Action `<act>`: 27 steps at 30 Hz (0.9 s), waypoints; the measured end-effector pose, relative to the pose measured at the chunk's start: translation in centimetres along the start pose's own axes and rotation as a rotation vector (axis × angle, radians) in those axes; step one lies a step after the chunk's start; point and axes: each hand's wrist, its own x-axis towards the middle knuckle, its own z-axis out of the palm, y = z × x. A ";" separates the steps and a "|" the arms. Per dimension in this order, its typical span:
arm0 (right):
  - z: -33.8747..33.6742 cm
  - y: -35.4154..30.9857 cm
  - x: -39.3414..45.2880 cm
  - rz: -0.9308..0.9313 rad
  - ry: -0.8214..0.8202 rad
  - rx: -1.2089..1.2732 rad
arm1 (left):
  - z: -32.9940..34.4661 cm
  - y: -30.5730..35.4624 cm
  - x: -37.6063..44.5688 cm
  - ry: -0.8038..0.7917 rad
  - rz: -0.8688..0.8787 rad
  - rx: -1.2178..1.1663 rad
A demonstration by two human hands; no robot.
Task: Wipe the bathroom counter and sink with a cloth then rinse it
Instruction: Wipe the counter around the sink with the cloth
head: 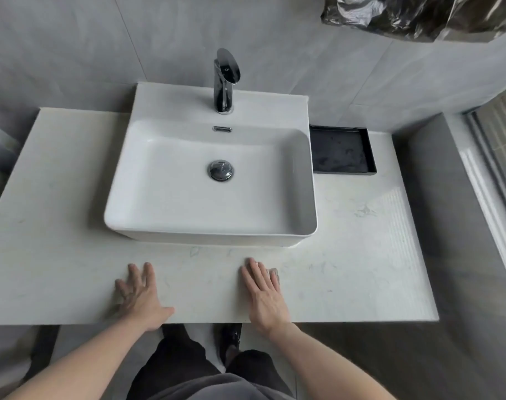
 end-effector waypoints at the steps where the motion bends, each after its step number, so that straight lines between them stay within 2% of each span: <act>1: -0.2 1.6 -0.4 0.032 0.012 -0.005 | -0.1 0.0 -0.1 0.003 0.002 0.010; 10: -7.4 17.0 -4.6 0.544 0.157 0.054 | -0.1 0.3 0.4 -0.004 -0.012 0.068; 13: -9.1 19.3 -5.3 0.664 0.139 0.151 | -0.2 0.3 0.4 -0.009 -0.016 0.079; 16: -8.1 18.7 -4.6 0.715 0.175 0.154 | 0.0 0.3 0.5 0.004 -0.011 0.074; 19: -6.1 14.2 -3.7 0.665 0.198 0.117 | -0.1 0.4 0.5 0.008 -0.013 0.076; 24: -2.0 4.3 -3.6 0.275 0.079 0.143 | -0.1 0.4 0.6 -0.013 -0.020 0.105; 27: -0.9 2.1 -4.0 0.111 0.007 0.138 | 0.1 0.3 0.9 -0.021 -0.023 0.117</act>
